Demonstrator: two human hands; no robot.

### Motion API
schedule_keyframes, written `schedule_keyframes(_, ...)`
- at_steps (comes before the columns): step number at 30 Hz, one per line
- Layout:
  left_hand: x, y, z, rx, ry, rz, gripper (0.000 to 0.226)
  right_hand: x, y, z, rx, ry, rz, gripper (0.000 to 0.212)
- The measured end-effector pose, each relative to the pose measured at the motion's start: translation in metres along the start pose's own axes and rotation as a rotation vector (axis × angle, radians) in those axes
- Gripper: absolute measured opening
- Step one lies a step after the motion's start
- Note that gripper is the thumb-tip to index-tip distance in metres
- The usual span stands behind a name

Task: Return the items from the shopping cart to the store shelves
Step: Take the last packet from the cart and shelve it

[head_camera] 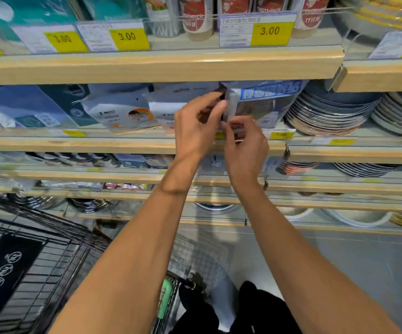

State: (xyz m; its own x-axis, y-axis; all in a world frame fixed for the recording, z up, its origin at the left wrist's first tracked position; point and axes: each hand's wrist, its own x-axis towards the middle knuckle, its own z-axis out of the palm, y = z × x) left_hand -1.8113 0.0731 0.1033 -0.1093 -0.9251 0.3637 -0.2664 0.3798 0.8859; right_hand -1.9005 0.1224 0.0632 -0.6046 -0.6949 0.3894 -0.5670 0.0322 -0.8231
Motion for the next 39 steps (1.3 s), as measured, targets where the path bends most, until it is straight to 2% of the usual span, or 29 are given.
schedule_keyframes(2, 0.004, 0.006, -0.012, -0.073, 0.013, -0.053, 0.016, -0.001, -0.002, 0.002, 0.024, 0.031, 0.027, 0.025)
schedule_keyframes(4, 0.005, 0.001, -0.023, -0.067, 0.06, -0.083, 0.026, -0.002, -0.003, 0.004, 0.03, 0.041, 0.039, 0.026)
schedule_keyframes(9, -0.011, -0.035, -0.052, 0.04, 0.332, -0.115, 0.036, -0.013, -0.013, 0.018, -0.014, 0.028, 0.039, 0.022)
schedule_keyframes(11, -0.019, -0.05, -0.065, 0.001, 0.391, -0.105, 0.036, -0.018, -0.016, 0.024, -0.029, 0.054, 0.08, 0.023)
schedule_keyframes(14, -0.023, -0.068, -0.077, 0.032, 0.285, -0.165, 0.036, -0.021, -0.014, 0.029, -0.019, 0.091, 0.14, 0.03)
schedule_keyframes(18, -0.018, -0.081, -0.076, 0.308, 0.134, -0.131, 0.036, -0.012, -0.007, 0.034, -0.072, 0.022, 0.114, 0.038)
schedule_keyframes(21, -0.01, -0.078, -0.074, 0.461, 0.166, -0.098, 0.032, -0.003, -0.011, 0.037, -0.123, 0.033, 0.118, 0.034)
schedule_keyframes(26, 0.015, -0.07, -0.08, 0.412, 0.252, -0.053, 0.039, 0.016, -0.029, 0.037, -0.219, 0.117, 0.116, 0.04)
schedule_keyframes(31, 0.034, -0.06, -0.079, 0.553, 0.205, -0.243, 0.04, 0.025, -0.022, 0.047, -0.384, 0.112, 0.186, 0.058)
schedule_keyframes(35, 0.047, -0.053, -0.076, 0.669, 0.193, -0.371, 0.024, 0.033, -0.024, 0.048, -0.474, 0.109, 0.198, 0.042)
schedule_keyframes(37, 0.049, -0.056, -0.077, 0.669, 0.18, -0.402, 0.029, 0.035, -0.026, 0.048, -0.499, 0.122, 0.191, 0.037)
schedule_keyframes(39, 0.044, -0.057, -0.079, 0.624, 0.157, -0.411, 0.039, 0.033, -0.025, 0.049, -0.485, 0.122, 0.189, 0.042)
